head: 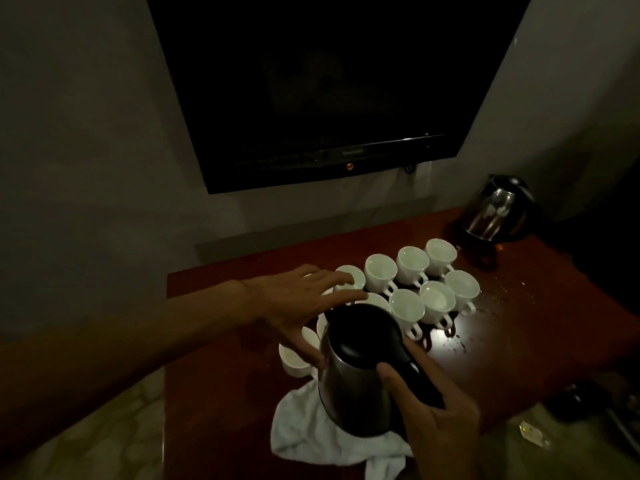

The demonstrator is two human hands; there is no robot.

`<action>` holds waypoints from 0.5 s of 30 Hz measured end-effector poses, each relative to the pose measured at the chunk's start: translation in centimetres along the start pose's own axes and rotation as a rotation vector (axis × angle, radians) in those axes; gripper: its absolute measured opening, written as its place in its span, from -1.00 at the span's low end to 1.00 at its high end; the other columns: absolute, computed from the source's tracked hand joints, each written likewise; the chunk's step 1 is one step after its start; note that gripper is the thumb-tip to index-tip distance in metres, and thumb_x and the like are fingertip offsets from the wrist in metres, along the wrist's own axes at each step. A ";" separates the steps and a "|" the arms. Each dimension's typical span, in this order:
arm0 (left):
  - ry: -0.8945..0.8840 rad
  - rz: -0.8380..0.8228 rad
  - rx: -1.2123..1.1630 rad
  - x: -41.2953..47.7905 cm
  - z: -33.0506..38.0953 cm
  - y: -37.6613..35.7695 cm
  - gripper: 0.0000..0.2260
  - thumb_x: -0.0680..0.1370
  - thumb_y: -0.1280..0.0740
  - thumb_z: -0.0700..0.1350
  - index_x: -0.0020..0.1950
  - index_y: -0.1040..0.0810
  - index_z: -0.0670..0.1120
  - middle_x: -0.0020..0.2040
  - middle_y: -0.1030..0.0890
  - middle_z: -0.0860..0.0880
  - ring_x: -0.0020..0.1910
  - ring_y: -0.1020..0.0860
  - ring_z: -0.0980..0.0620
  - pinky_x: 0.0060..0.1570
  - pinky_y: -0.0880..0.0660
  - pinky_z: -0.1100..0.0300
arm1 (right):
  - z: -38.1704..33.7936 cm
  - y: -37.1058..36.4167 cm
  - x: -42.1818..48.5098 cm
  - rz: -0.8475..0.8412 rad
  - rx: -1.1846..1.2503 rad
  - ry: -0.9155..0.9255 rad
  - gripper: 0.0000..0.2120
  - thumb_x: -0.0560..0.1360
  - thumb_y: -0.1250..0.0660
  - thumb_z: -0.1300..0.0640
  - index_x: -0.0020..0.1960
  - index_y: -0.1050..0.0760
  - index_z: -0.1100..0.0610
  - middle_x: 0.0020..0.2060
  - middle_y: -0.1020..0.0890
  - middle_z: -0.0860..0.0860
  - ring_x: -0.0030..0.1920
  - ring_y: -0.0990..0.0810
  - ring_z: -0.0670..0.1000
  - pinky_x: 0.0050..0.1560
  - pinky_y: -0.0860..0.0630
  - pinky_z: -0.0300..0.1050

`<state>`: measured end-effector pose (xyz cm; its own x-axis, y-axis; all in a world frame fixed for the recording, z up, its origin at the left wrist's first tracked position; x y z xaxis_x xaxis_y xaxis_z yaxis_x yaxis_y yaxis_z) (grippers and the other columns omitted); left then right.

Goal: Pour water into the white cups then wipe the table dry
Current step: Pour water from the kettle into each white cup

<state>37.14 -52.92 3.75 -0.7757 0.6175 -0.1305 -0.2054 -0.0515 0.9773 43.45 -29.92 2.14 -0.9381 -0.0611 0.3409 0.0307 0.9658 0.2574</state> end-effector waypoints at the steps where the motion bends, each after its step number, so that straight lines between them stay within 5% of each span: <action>1: -0.018 -0.003 0.004 -0.3 -0.1 -0.1 -0.01 0.34 -0.20 0.59 0.58 0.23 0.27 0.60 -0.04 0.01 0.56 -0.12 -0.12 0.49 -0.17 -0.19 | -0.3 -0.4 -0.6 0.012 -0.004 -0.012 -0.54 0.33 -0.52 0.01 0.23 -0.62 -0.08 0.10 -0.69 -0.15 0.14 -0.66 -0.11 0.09 -0.63 0.14; 4: -0.079 -0.025 0.027 -1.3 -0.2 -0.5 -0.03 0.33 -0.09 0.63 0.59 0.22 0.25 0.60 -0.01 0.04 0.57 -0.10 -0.13 0.50 -0.10 -0.17 | -1.6 -1.6 -2.3 0.085 -0.037 -0.025 -0.56 0.32 -0.49 -0.07 0.17 -0.53 -0.27 0.06 -0.58 -0.49 0.09 -0.56 -0.41 -0.04 -0.61 -0.22; 6: -0.115 -0.047 0.036 -2.0 -0.3 -0.7 -0.03 0.34 -0.07 0.62 0.59 0.23 0.24 0.61 -0.01 0.00 0.58 -0.08 -0.13 0.51 -0.06 -0.15 | -2.2 -2.5 -3.6 0.129 -0.064 -0.019 -0.59 0.32 -0.48 -0.09 0.14 -0.53 -0.36 0.04 -0.54 -0.55 0.08 -0.53 -0.45 -0.11 -0.55 -0.43; 10: -0.193 -0.072 0.084 -3.5 -0.1 -0.9 -0.03 0.35 -0.07 0.62 0.59 0.21 0.20 0.62 -0.02 -0.04 0.57 -0.09 -0.11 0.50 -0.09 -0.11 | -1.6 -3.8 -6.5 0.230 -0.040 -0.153 -0.54 0.30 -0.50 -0.19 0.15 -0.50 -0.50 0.04 -0.58 -0.51 0.09 -0.59 -0.35 0.02 -0.60 -0.22; 15: -0.219 -0.124 0.110 -4.7 -0.1 -2.2 -0.04 0.34 -0.04 0.63 0.58 0.22 0.21 0.62 0.02 -0.02 0.58 -0.08 -0.08 0.50 -0.07 -0.07 | -2.3 -4.8 -9.2 0.305 -0.056 -0.182 -0.56 0.31 -0.48 -0.24 0.14 -0.48 -0.52 0.03 -0.57 -0.51 0.08 -0.58 -0.37 -0.03 -0.55 -0.44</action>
<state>41.17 -55.82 2.25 -0.5987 0.7694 -0.2227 -0.2154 0.1131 0.9700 52.73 -34.57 -0.12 -0.9288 0.2783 0.2445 0.3327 0.9170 0.2200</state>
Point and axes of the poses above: each hand's wrist, its own x-axis towards the middle knuckle, its own y-axis out of the back of the hand, z = x × y, the point moved 6 cm from there along x, towards the middle knuckle
